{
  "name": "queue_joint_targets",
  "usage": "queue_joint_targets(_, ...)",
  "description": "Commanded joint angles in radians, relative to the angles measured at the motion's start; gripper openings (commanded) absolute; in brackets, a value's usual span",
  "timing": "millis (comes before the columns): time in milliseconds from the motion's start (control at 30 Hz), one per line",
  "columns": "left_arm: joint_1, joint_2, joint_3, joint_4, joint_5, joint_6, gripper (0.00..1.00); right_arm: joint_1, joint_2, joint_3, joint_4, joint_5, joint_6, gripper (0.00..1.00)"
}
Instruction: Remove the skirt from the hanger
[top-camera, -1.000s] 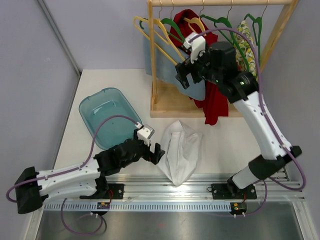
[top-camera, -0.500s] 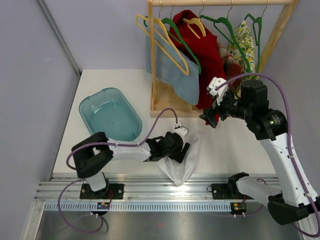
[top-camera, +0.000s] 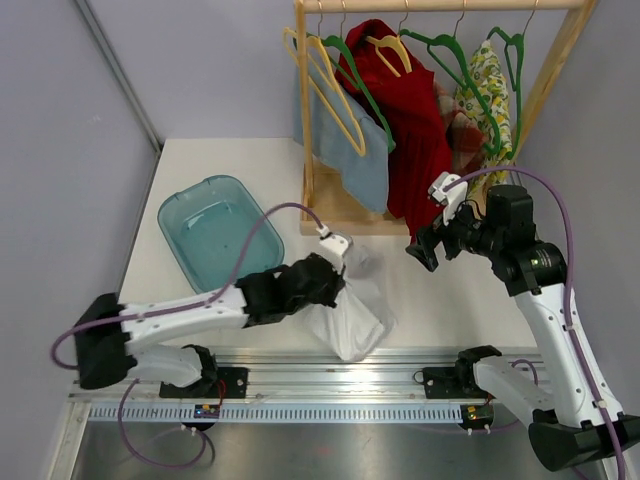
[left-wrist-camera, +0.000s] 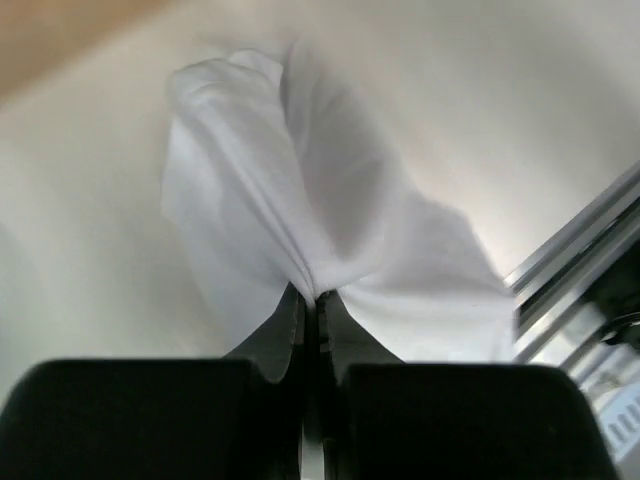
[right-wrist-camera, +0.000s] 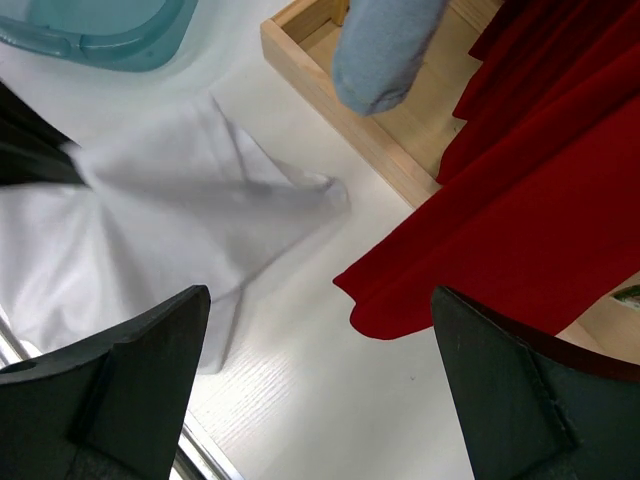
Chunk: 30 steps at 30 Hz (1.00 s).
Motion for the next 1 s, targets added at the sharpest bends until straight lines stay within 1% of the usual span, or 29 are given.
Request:
queue_joint_targets(0, -0.001, -0.272, 0.035, -0.135, -0.223, 0.074, 0.0, -0.032, -0.011, -0.04, 0.089, -0.01, 0.069, 0.99)
queue_joint_targets(33, -0.001, -0.317, 0.042, -0.165, -0.269, 0.095, 0.0, -0.037, -0.009, -0.046, 0.108, -0.005, 0.086, 1.0)
queue_joint_targets(67, 0.0, -0.357, 0.068, -0.221, -0.362, 0.106, 0.0, -0.05, -0.009, -0.052, 0.114, -0.001, 0.096, 1.0)
queue_joint_targets(100, 0.0, -0.429, 0.084, -0.244, -0.409, 0.129, 0.0, -0.053, -0.006, -0.061, 0.122, -0.004, 0.103, 0.99)
queue_joint_targets(133, 0.009, -0.475, 0.128, -0.286, -0.491, 0.147, 0.0, -0.066, -0.005, -0.064, 0.129, -0.011, 0.106, 1.0)
queue_joint_targets(167, 0.017, -0.476, 0.15, -0.298, -0.527, 0.166, 0.0, -0.069, -0.003, -0.069, 0.136, -0.013, 0.112, 0.99)
queue_joint_targets(200, 0.031, -0.5, 0.179, -0.306, -0.552, 0.217, 0.0, -0.073, 0.0, -0.076, 0.14, -0.022, 0.119, 1.0)
queue_joint_targets(233, 0.067, -0.506, 0.203, -0.309, -0.579, 0.248, 0.0, -0.076, 0.0, -0.083, 0.149, -0.028, 0.122, 1.0)
queue_joint_targets(300, 0.117, -0.496, 0.297, -0.305, -0.587, 0.331, 0.0, -0.089, 0.004, -0.101, 0.165, -0.042, 0.131, 1.0)
queue_joint_targets(333, 0.173, -0.486, 0.327, -0.295, -0.578, 0.357, 0.0, -0.095, 0.006, -0.106, 0.172, -0.044, 0.134, 1.0)
queue_joint_targets(367, 0.201, -0.476, 0.399, -0.289, -0.57, 0.383, 0.0, -0.099, 0.006, -0.116, 0.172, -0.048, 0.135, 1.0)
queue_joint_targets(433, 0.277, -0.442, 0.459, -0.265, -0.545, 0.463, 0.0, -0.109, 0.006, -0.124, 0.18, -0.054, 0.139, 1.0)
queue_joint_targets(500, 0.328, -0.414, 0.525, -0.223, -0.528, 0.52, 0.0, -0.112, 0.004, -0.133, 0.186, -0.06, 0.14, 1.0)
queue_joint_targets(533, 0.382, -0.39, 0.539, -0.208, -0.503, 0.532, 0.0, -0.116, 0.006, -0.136, 0.189, -0.062, 0.14, 0.99)
queue_joint_targets(600, 0.44, -0.371, 0.555, -0.18, -0.475, 0.549, 0.0, -0.121, 0.004, -0.141, 0.192, -0.067, 0.14, 0.99)
queue_joint_targets(633, 0.494, -0.358, 0.541, -0.156, -0.445, 0.549, 0.0, -0.123, 0.003, -0.142, 0.194, -0.067, 0.14, 0.99)
queue_joint_targets(700, 0.545, -0.354, 0.503, -0.139, -0.403, 0.516, 0.0, -0.126, -0.002, -0.149, 0.195, -0.077, 0.139, 0.99)
queue_joint_targets(733, 0.589, -0.351, 0.449, -0.125, -0.365, 0.497, 0.0, -0.129, -0.002, -0.15, 0.195, -0.077, 0.139, 0.99)
queue_joint_targets(800, 0.627, -0.35, 0.389, -0.113, -0.334, 0.444, 0.0, -0.133, -0.009, -0.153, 0.192, -0.082, 0.134, 0.99)
queue_joint_targets(833, 0.658, -0.35, 0.319, -0.099, -0.308, 0.439, 0.0, -0.133, -0.011, -0.155, 0.191, -0.086, 0.132, 0.99)
queue_joint_targets(933, 0.701, -0.333, 0.213, -0.087, -0.261, 0.327, 0.0, -0.136, -0.013, -0.15, 0.171, -0.114, 0.111, 1.0)
queue_joint_targets(967, 0.706, -0.327, 0.149, -0.09, -0.256, 0.3, 0.0, -0.138, -0.011, -0.136, 0.153, -0.134, 0.093, 1.0)
